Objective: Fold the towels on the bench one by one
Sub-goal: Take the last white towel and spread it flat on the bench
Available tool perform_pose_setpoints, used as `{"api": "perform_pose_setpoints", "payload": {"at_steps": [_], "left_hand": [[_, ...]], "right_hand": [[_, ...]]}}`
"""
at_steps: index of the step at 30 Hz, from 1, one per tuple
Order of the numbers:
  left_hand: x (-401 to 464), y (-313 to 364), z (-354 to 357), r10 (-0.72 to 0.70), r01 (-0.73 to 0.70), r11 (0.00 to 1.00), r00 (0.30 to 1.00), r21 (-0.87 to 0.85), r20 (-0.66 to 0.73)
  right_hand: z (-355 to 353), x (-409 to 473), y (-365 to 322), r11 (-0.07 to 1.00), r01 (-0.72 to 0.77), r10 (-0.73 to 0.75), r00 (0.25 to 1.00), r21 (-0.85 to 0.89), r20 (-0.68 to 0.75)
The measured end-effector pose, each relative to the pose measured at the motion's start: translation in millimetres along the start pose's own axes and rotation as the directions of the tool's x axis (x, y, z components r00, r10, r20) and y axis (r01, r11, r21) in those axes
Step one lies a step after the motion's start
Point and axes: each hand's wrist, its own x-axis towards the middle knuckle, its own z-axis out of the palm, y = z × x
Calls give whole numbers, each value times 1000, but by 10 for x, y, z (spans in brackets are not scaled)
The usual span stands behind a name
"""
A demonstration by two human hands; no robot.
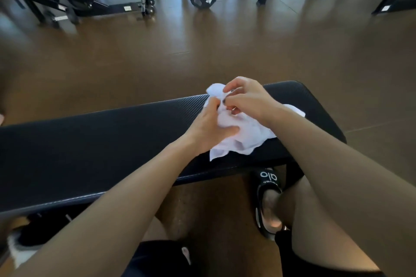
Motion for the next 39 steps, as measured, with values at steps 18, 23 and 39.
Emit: {"api": "perform_pose_setpoints", "payload": {"at_steps": [18,23,39], "left_hand": [[-231,-254,-696,51,33,983,895,179,-444],[-253,-164,-713,183,-80,963,895,257,-406],[-228,-105,-837,340,-54,747,887,662,-311]], "right_hand": [[215,-62,-71,948,226,-165,951,-226,261],[271,-58,-145,991,117,-129,946,58,297],[374,-16,-254,922,369,-383,914,-116,-132]]}}
